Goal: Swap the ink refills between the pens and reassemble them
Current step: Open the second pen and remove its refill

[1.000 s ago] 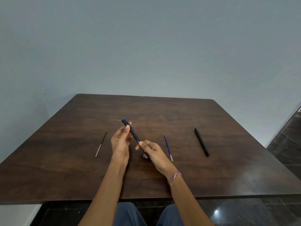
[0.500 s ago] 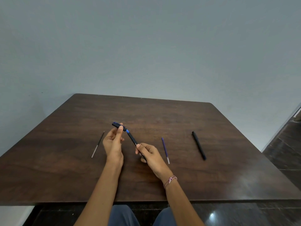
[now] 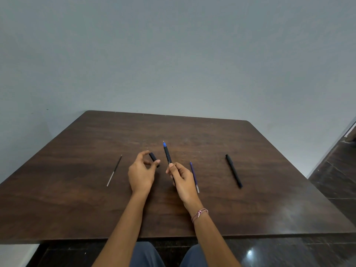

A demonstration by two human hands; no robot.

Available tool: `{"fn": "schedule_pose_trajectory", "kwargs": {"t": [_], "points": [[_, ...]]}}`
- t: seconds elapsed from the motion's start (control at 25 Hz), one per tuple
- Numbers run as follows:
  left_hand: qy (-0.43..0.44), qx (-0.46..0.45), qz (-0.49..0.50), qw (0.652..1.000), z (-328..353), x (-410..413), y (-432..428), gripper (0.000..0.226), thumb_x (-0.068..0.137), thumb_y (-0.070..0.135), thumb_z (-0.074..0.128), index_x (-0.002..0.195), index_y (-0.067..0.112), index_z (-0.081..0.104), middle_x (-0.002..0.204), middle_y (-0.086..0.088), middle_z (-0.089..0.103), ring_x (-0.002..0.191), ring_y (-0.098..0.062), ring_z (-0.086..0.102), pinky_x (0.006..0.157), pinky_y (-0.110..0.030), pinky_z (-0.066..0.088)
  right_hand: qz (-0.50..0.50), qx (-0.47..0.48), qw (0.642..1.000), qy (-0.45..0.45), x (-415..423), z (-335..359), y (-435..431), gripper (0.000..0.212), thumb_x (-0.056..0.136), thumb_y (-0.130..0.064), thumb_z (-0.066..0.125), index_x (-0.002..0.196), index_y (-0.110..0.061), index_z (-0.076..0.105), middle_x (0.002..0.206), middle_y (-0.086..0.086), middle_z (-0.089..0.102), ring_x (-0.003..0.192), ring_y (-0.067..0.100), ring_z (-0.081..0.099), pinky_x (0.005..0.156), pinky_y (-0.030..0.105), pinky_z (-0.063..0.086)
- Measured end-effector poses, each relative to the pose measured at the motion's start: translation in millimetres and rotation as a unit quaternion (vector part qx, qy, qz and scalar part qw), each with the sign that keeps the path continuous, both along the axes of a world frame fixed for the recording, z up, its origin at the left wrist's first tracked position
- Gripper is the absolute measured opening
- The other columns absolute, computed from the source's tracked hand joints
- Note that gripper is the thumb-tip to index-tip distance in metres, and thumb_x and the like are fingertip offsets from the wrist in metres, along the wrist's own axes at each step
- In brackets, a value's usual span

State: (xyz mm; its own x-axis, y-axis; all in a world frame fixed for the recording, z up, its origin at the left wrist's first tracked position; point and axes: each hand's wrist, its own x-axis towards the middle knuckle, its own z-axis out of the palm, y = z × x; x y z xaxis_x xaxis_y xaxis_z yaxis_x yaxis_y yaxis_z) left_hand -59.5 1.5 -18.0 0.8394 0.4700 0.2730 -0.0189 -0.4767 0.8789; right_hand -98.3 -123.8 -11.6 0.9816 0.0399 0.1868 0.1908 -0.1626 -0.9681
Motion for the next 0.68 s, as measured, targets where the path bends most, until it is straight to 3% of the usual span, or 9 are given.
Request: {"fn": "schedule_pose_trajectory", "kwargs": {"t": [0.16, 0.32, 0.44, 0.56, 0.68], "points": [[0.051, 0.086, -0.01, 0.995, 0.4, 0.3, -2.2, 0.041, 0.077, 0.036, 0.073, 0.114, 0.022, 0.061, 0.087, 0.003, 0.069, 0.08, -0.013, 0.062, 0.071, -0.03, 0.049, 0.001, -0.003, 1.0, -0.001, 1.4, -0.3, 0.4, 0.028, 0.097, -0.034, 0.047, 0.073, -0.026, 0.059, 0.062, 0.0, 0.043, 0.054, 0.009, 0.037, 0.054, 0.023, 0.032], [0.077, 0.108, -0.009, 0.991, 5.1, -1.1, -3.7, 0.041, 0.079, 0.04, 0.07, 0.115, 0.021, 0.061, 0.078, 0.005, 0.062, 0.084, -0.016, 0.062, 0.066, -0.028, 0.043, 0.002, 0.006, 1.0, -0.012, 2.5, 0.7, 0.8, 0.027, 0.097, -0.032, 0.047, 0.077, -0.021, 0.063, 0.063, 0.003, 0.044, 0.056, 0.01, 0.038, 0.053, 0.018, 0.032], [0.092, 0.118, 0.0, 0.989, 8.7, -1.9, -5.3, 0.042, 0.08, 0.043, 0.069, 0.116, 0.021, 0.06, 0.073, 0.008, 0.057, 0.084, -0.017, 0.063, 0.065, -0.028, 0.042, -0.004, 0.006, 1.0, -0.027, 2.6, 0.4, 0.8, 0.024, 0.096, -0.029, 0.05, 0.084, -0.021, 0.069, 0.062, -0.006, 0.048, 0.056, 0.004, 0.042, 0.054, 0.015, 0.034], [0.105, 0.127, 0.003, 0.986, 9.1, -1.8, -6.8, 0.046, 0.08, 0.044, 0.068, 0.12, 0.022, 0.059, 0.074, 0.008, 0.057, 0.086, -0.018, 0.064, 0.068, -0.031, 0.046, -0.014, -0.002, 0.999, -0.041, 4.7, -1.4, 0.7, 0.02, 0.095, -0.028, 0.053, 0.092, -0.022, 0.072, 0.072, -0.009, 0.054, 0.064, -0.002, 0.049, 0.062, 0.011, 0.038], [0.094, 0.128, 0.006, 0.987, 9.7, -2.1, -6.9, 0.054, 0.08, 0.044, 0.068, 0.127, 0.02, 0.054, 0.081, 0.002, 0.064, 0.091, -0.02, 0.064, 0.073, -0.033, 0.047, -0.017, -0.015, 0.999, -0.041, 8.5, -3.9, 0.4, 0.025, 0.094, -0.032, 0.054, 0.1, -0.016, 0.072, 0.085, 0.001, 0.057, 0.074, 0.004, 0.055, 0.068, 0.013, 0.041]]}}
